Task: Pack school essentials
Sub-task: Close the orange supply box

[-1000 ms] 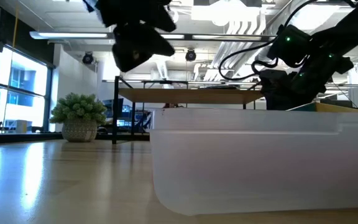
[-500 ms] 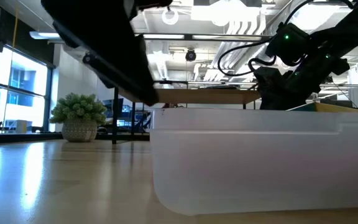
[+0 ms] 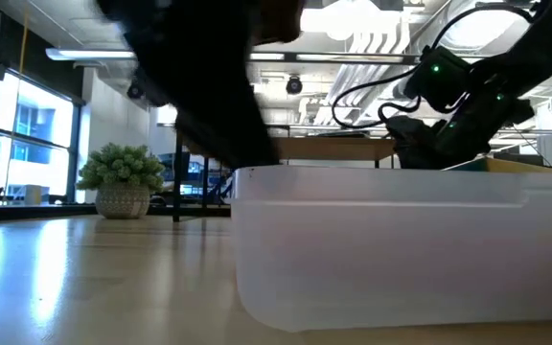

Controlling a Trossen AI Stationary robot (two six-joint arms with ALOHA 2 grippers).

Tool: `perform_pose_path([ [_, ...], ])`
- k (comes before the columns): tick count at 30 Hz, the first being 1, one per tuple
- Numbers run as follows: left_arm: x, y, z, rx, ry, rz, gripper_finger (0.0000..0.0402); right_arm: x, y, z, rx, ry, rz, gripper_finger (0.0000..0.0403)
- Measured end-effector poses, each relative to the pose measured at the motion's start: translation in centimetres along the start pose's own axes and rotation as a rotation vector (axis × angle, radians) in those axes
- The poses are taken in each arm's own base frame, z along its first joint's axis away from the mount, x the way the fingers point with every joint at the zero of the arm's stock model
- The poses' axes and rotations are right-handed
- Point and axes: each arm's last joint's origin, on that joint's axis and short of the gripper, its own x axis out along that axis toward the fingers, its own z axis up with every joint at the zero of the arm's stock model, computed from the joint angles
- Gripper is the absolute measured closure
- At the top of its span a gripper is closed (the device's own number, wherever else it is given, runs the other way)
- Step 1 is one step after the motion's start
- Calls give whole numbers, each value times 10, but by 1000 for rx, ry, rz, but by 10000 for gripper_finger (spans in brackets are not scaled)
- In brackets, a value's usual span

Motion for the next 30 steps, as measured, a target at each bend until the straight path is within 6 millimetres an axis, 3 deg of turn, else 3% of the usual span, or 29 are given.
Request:
perform_pose_path([
  [6,8,10,4,-30,14,-14,268,7,3,-3,-9,35,45,281],
  [23,12,42,17,-98,37,12,268,5,8,-9,6,253,216,281],
  [30,12,43,18,-116,35,12,268,2,29,4,-19,290,324,281],
])
